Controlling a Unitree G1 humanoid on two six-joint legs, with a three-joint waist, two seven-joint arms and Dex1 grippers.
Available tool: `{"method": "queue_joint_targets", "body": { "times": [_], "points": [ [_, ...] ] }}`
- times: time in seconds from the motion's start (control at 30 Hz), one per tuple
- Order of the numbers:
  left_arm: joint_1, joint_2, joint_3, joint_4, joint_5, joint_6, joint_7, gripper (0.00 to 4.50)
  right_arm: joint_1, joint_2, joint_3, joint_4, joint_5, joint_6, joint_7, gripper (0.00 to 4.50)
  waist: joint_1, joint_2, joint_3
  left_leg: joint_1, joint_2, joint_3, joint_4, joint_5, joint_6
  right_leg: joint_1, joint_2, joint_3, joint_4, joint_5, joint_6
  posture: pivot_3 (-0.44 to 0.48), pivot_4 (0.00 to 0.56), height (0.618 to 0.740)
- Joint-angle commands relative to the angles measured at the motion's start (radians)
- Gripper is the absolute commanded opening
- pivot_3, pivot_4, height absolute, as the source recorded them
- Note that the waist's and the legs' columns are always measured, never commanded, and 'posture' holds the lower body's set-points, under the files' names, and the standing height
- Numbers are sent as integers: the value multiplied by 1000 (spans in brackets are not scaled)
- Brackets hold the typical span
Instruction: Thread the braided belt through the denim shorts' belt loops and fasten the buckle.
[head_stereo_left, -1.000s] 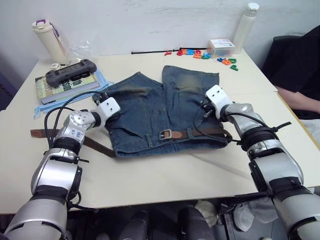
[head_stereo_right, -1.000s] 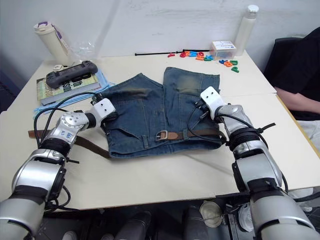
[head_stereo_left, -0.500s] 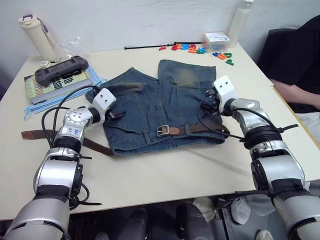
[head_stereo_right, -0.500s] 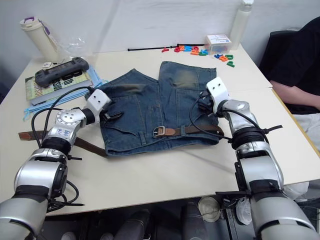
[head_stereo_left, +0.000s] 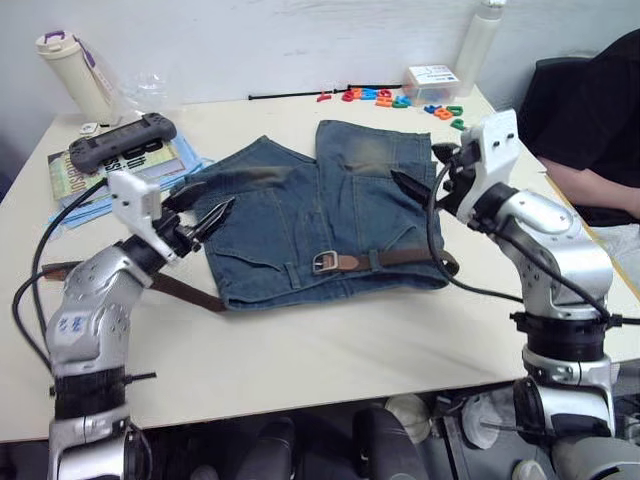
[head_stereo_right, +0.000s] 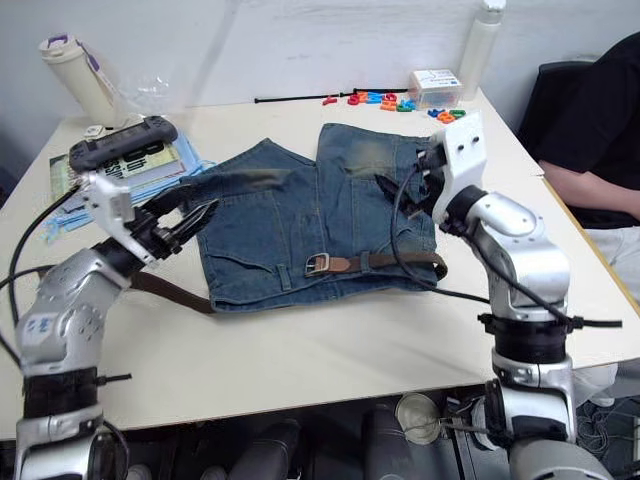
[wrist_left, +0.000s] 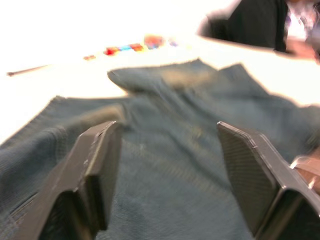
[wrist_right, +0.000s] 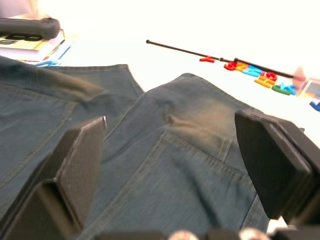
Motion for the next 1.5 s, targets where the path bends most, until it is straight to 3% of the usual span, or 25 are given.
{"method": "queue_joint_targets", "body": {
  "times": [0.03, 0.23, 0.47, 0.5, 0.53, 0.6, 0.73, 0.97, 1.17, 1.2, 1.23, 1.27, 1.3, 1.33, 1.4, 1.5],
  "points": [
    [235, -83, 194, -285, -48, 95, 239, 3361, 169, 28, -53, -204, -4, 66, -119, 4412, 5, 0, 0, 0, 0, 0, 0, 0, 0, 0, 0, 0, 0, 0, 0, 0, 150, 657],
    [331, -140, 316, -292, -89, 139, 374, 3361, 269, 74, -63, -282, 2, 100, -207, 4412, 23, 0, 0, 1, 0, 1, 1, 0, 0, 1, 0, 1, 0, 0, 0, 0, 150, 657],
    [343, -145, 319, -274, -94, 139, 390, 3361, 299, 69, -2, -290, -2, 92, -191, 4412, 16, -3, 1, 0, -2, -1, -1, -2, 3, 5, -2, -2, 0, -1, 0, 0, 150, 657],
    [341, -146, 316, -276, -97, 140, 393, 3361, 295, 69, 3, -289, 2, 90, -186, 4412, 1, 0, 2, -5, -12, -6, 3, -2, 14, 16, -37, -30, 11, -16, 4, 0, 150, 655],
    [341, -146, 315, -279, -103, 142, 396, 3361, 294, 68, 8, -290, 4, 91, -184, 4412, 4, 1, 2, -11, -26, -13, 6, 6, 21, 18, -54, -55, 27, -30, 5, 0, 150, 655],
    [350, -151, 312, -285, -110, 154, 408, 3361, 297, 66, 8, -294, 11, 91, -179, 4412, 27, 0, 2, -10, -30, -21, 6, 10, 14, 16, -38, -30, 21, -30, 6, 0, 150, 655],
    [363, -182, 340, -303, -168, 230, 478, 3361, 315, 67, 8, -297, 18, 79, -173, 4412, 48, 0, 2, -9, -29, -24, 0, 11, 9, 20, -36, -4, 17, -30, 8, 0, 150, 655],
    [284, -185, 451, -247, -401, 429, 651, 3361, 320, 66, 33, -290, 16, 47, -147, 4412, 43, -1, 3, -9, -27, -24, -2, 11, 7, 23, -35, 0, 12, -35, 27, 0, 150, 655],
    [193, -166, 518, -169, -515, 500, 809, 3361, 317, 59, 51, -285, 20, 25, -118, 4412, 9, -1, 4, -8, -48, -58, -1, 12, 19, 48, -67, -39, 12, -47, 34, 0, 150, 655],
    [180, -162, 522, -154, -527, 509, 826, 3361, 316, 64, 51, -284, 26, 29, -116, 4412, -3, -1, 2, -10, -49, -58, 0, 13, 20, 53, -77, -48, 12, -50, 37, 0, 150, 655],
    [168, -155, 518, -144, -528, 513, 838, 3361, 318, 63, 56, -287, 26, 23, -111, 4412, -3, 0, 3, -19, -41, -39, 6, 16, 24, 56, -94, -64, 18, -55, 39, 0, 150, 655],
    [147, -157, 517, -130, -542, 524, 864, 3361, 320, 63, 59, -293, 28, 19, -107, 4412, -4, 2, 3, -20, -41, -37, 6, 16, 25, 55, -95, -66, 20, -57, 41, 0, 150, 655],
    [128, -155, 513, -113, -551, 536, 883, 3361, 322, 66, 61, -300, 31, 16, -104, 4412, 15, 0, 3, -21, -56, -55, 1, 23, 22, 55, -80, -63, 24, -59, 35, 0, 150, 655],
    [102, -158, 515, -87, -570, 546, 913, 3361, 327, 71, 60, -314, 40, 15, -100, 4412, 23, -1, 3, -19, -61, -60, 0, 25, 19, 39, -52, -5, 26, -55, 22, 0, 150, 655],
    [63, -155, 509, -37, -607, 592, 959, 3361, 332, 75, 64, -334, 50, 14, -98, 4412, 45, -3, 3, -20, -61, -60, -1, 25, 17, 39, -52, 10, 27, -55, 25, 0, 150, 655],
    [39, -191, 532, -24, -757, 631, 1016, 3361, 332, 73, 70, -347, 46, 14, -108, 4412, 56, -3, 3, -20, -60, -61, -2, 24, 15, 38, -51, 15, 27, -57, 29, 0, 150, 655]
  ]
}}
